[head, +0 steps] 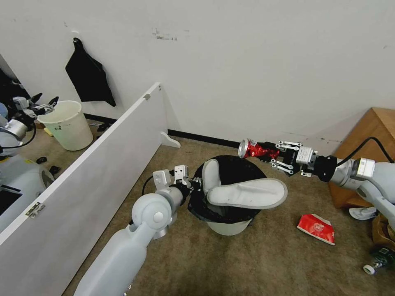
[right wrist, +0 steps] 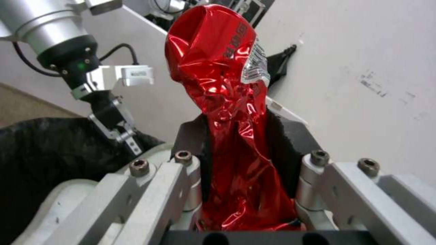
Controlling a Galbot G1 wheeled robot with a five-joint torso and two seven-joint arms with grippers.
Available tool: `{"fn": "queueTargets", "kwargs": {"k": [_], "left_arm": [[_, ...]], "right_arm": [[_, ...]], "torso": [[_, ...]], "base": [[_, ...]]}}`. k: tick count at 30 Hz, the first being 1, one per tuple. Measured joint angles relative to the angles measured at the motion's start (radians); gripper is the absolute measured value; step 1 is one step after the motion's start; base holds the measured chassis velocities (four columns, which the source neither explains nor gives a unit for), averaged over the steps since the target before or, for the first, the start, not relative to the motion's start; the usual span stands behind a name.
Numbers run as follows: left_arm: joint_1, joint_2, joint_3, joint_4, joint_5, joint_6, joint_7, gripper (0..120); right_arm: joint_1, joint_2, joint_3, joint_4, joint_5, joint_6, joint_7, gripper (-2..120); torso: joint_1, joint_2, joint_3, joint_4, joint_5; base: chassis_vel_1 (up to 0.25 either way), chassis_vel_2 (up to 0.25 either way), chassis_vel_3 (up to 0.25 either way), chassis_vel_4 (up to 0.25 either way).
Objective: Pick up the trash bin, then pick up the garbage from the floor and place it into the trash bin.
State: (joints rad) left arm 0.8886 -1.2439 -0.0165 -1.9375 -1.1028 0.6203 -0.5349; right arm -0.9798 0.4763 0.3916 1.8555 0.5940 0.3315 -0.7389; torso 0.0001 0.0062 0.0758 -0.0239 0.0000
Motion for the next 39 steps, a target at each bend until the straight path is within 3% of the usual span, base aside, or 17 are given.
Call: {"fn": "queueTargets", "kwargs": {"k": [39], "left_arm": [[-0.118,-0.065,0.128,0.076,0.002,-0.002,-0.008,4]], "right_arm": [[-0.113,-0.062,0.102,0.038,0.000,0.005,-0.015,25]], "torso": [[0.000,0.000,0.000,0.0000,0.0000]], "base": [[0.000,0.000,0.000,0.000]]}}
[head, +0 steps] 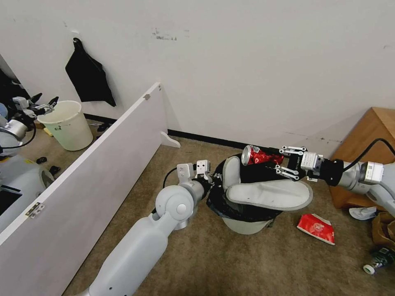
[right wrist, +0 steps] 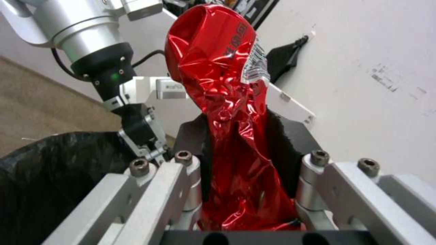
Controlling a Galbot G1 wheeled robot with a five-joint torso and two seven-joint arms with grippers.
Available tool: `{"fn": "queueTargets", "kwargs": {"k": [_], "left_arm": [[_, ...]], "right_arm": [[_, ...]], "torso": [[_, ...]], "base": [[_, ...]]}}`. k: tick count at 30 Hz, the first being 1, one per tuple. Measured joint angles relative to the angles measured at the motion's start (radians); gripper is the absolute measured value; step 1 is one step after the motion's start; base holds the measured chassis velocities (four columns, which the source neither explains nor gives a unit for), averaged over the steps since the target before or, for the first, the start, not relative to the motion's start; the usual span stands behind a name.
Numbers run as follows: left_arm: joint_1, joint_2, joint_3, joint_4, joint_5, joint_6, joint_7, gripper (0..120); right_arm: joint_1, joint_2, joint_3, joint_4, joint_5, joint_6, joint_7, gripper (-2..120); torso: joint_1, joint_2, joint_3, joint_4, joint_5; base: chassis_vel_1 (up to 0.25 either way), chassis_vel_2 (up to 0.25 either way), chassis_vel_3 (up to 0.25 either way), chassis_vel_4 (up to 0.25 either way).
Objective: Pick up the trash bin, then pick up the garbage from the floor and place it into the trash bin.
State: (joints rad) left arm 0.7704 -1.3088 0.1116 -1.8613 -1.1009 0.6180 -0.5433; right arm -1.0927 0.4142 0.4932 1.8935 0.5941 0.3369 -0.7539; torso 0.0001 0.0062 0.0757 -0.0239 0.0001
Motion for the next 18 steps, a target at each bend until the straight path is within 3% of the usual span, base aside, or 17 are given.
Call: {"fn": "queueTargets", "kwargs": {"k": [18], "left_arm": [[0.004,0.008,0.019,-0.012,-0.010,0.001,-0.011,4]], "right_arm": [[-0.011,-0.001,0.006,0.008,0.000,-0.005,0.003,25]], "torso": [[0.000,0.000,0.000,0.0001,0.0000]], "base": [[0.000,0.000,0.000,0.000]]}}
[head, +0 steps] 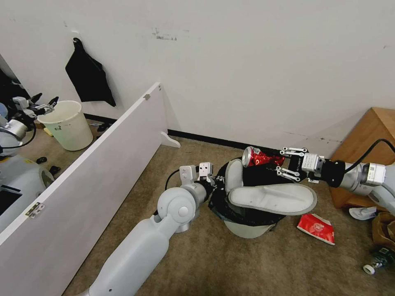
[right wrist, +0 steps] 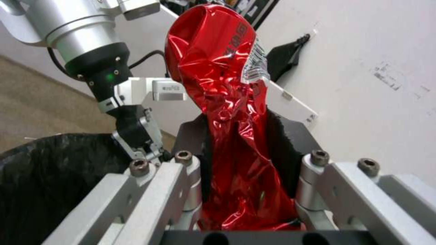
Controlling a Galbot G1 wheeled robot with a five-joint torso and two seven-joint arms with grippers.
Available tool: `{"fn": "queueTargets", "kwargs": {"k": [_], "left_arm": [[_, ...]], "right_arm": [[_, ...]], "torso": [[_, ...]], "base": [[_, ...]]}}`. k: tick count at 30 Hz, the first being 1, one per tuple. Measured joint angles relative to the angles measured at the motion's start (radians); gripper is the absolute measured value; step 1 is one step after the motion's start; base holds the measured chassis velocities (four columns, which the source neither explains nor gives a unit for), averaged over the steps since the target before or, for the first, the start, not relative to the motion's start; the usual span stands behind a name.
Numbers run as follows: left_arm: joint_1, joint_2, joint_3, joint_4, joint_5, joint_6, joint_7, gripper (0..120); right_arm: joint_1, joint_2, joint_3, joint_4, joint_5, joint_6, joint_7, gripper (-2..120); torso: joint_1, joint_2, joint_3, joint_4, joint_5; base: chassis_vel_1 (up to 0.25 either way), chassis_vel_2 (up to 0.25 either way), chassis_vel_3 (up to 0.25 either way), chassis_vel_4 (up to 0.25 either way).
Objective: Pick up the trash bin, then pick up the garbage from the floor and place it into the trash bin.
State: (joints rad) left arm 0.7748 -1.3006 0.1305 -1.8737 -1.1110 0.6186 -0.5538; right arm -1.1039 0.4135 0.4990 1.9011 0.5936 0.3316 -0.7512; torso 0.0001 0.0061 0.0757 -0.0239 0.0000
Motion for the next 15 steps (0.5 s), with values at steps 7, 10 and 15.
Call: {"fn": "queueTargets", "kwargs": {"k": [7,10,15], "left_arm": [[0.001,-0.001,0.000,-0.002,0.000,0.000,0.000,4],[0.001,-0.001,-0.003,-0.002,0.001,0.001,0.000,4],[0.001,0.000,-0.007,-0.006,0.001,0.001,0.001,4]], "right_arm": [[-0.015,-0.011,0.012,0.005,0.000,0.004,0.012,25],[-0.031,-0.018,0.017,0.016,0.002,0.007,0.021,34],[-0.033,-0.021,0.021,0.016,0.004,0.007,0.023,51]], "torso": [[0.000,0.000,0.000,0.0000,0.0000],[0.000,0.000,0.000,-0.0001,-0.0001],[0.000,0.000,0.000,-0.0001,0.0000]], "base": [[0.000,0.000,0.000,0.000],[0.000,0.000,0.000,0.000],[0.000,0.000,0.000,0.000]]}}
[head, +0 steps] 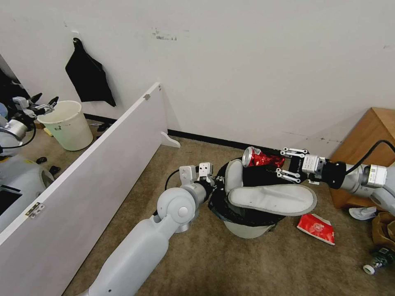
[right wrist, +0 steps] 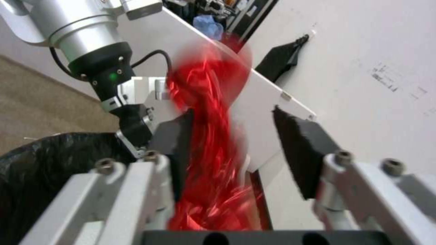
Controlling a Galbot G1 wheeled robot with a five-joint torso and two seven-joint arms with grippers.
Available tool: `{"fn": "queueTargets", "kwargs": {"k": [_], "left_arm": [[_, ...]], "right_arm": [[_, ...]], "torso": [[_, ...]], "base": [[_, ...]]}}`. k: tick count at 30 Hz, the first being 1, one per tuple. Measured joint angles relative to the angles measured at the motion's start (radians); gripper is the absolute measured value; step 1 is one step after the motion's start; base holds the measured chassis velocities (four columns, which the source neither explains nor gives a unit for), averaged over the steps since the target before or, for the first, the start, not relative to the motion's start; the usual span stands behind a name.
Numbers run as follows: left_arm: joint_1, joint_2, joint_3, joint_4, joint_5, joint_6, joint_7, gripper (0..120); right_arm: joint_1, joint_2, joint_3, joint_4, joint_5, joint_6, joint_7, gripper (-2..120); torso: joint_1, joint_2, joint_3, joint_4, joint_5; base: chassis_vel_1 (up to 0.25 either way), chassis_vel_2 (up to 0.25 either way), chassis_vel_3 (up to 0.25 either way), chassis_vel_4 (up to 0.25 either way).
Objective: Pick up the trash bin, then pick up the garbage from the floor and place it into the trash bin.
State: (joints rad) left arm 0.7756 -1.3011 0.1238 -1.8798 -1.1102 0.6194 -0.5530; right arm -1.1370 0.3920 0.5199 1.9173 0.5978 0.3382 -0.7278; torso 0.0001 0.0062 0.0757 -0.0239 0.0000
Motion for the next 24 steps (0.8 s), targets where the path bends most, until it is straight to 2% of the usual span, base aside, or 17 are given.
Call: {"fn": "queueTargets", "kwargs": {"k": [2,5,7,8,12,24], "left_arm": [[0.001,0.001,-0.002,-0.001,0.000,0.000,0.000,4],[0.002,0.001,-0.003,-0.001,0.001,0.000,0.000,4],[0.004,0.000,-0.004,-0.003,0.003,0.001,0.001,4],[0.004,0.000,-0.004,-0.003,0.003,0.001,0.001,4],[0.007,-0.002,-0.005,-0.005,0.007,0.001,0.002,4],[0.021,0.000,-0.008,-0.015,0.013,0.001,0.002,4]], "right_arm": [[0.000,-0.002,0.003,0.000,0.003,0.000,0.005,62],[-0.001,-0.003,0.004,0.000,0.004,0.000,0.007,68],[-0.003,-0.005,0.005,0.001,0.006,0.000,0.013,82],[-0.003,-0.005,0.005,0.001,0.006,0.000,0.013,82],[-0.003,-0.005,0.005,0.002,0.008,-0.001,0.019,97],[-0.007,-0.002,0.006,0.006,0.008,-0.002,0.027,100]], "torso": [[0.000,0.000,0.000,0.0000,0.0000],[0.000,0.000,0.000,0.0000,0.0000],[0.000,0.000,0.000,0.0000,0.0000],[0.000,0.000,0.000,0.0000,0.0000],[0.000,0.000,0.000,0.0000,0.0000],[0.000,0.000,0.000,0.0000,0.0000]], "base": [[0.000,0.000,0.000,0.000],[0.000,0.000,0.000,0.000],[0.000,0.000,0.000,0.000],[0.000,0.000,0.000,0.000],[0.000,0.000,0.000,0.000],[0.000,0.000,0.000,0.000]]}}
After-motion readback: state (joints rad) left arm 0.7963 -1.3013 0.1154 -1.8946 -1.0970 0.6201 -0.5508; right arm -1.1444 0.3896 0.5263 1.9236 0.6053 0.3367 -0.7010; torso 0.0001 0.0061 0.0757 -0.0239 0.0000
